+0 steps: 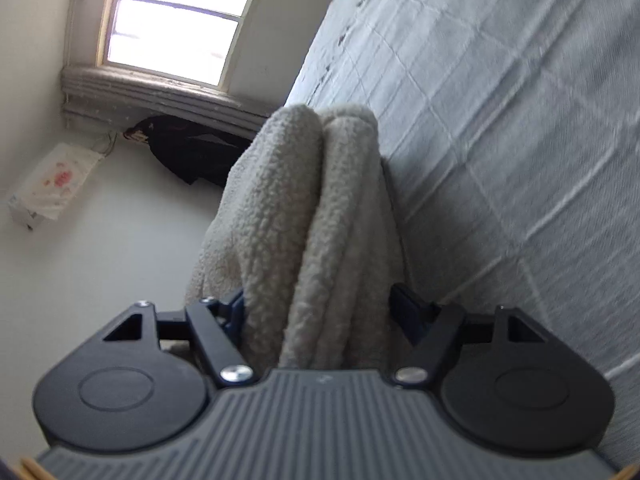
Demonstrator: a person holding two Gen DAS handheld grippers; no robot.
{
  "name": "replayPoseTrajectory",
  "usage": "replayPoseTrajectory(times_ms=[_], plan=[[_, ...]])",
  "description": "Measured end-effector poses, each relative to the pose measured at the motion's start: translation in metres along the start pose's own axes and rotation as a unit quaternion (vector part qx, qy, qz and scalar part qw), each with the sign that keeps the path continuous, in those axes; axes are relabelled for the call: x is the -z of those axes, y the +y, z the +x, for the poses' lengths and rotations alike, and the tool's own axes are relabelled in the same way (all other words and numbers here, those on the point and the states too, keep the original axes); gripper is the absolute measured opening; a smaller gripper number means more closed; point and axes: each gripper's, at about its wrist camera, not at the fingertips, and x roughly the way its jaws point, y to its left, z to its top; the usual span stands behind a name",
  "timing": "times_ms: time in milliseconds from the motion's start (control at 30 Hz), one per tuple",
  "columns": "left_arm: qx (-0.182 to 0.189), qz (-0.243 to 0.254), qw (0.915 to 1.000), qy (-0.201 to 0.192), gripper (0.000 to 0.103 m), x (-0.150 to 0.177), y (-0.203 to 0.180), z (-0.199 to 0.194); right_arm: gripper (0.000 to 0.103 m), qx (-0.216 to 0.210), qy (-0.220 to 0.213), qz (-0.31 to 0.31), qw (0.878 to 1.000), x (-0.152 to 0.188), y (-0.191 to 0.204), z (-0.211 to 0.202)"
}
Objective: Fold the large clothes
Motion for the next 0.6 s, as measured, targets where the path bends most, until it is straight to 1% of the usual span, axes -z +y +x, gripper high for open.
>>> replayPoseTrajectory(times_ms=[33, 133, 200, 267, 400, 533, 600], plan=[[-0.001, 0.001, 1.0000, -0.004, 0.094, 0.002, -0.001, -0.003, 0.062, -0.012, -0.005, 0.006, 1.000, 0.004, -0.002, 0.001], [-0.006, 0.027, 0.9993, -0.025, 0.079, 0.010, -0.013, -0.025, 0.059, -0.020, -0.019, 0.002, 1.000, 0.019, 0.006, -0.002], [-0.005, 0.035, 0.9990, -0.029, 0.078, 0.014, -0.015, -0.045, 0.059, -0.020, -0.016, -0.007, 1.000, 0.030, 0.020, -0.004], [-0.004, 0.027, 0.9990, -0.034, 0.078, 0.019, -0.011, -0.070, 0.059, -0.014, 0.006, -0.021, 1.000, 0.046, 0.035, -0.001], [-0.021, 0.019, 0.9983, -0.051, 0.078, 0.029, 0.001, -0.137, 0.059, 0.003, 0.049, -0.050, 0.998, 0.097, 0.065, 0.014], [-0.043, 0.022, 0.9967, -0.066, 0.078, 0.038, 0.011, -0.205, 0.058, 0.004, 0.089, -0.052, 0.995, 0.151, 0.082, 0.028], [-0.051, 0.021, 0.9961, -0.069, 0.078, 0.047, 0.018, -0.230, 0.058, 0.008, 0.099, -0.055, 0.993, 0.171, 0.087, 0.031]])
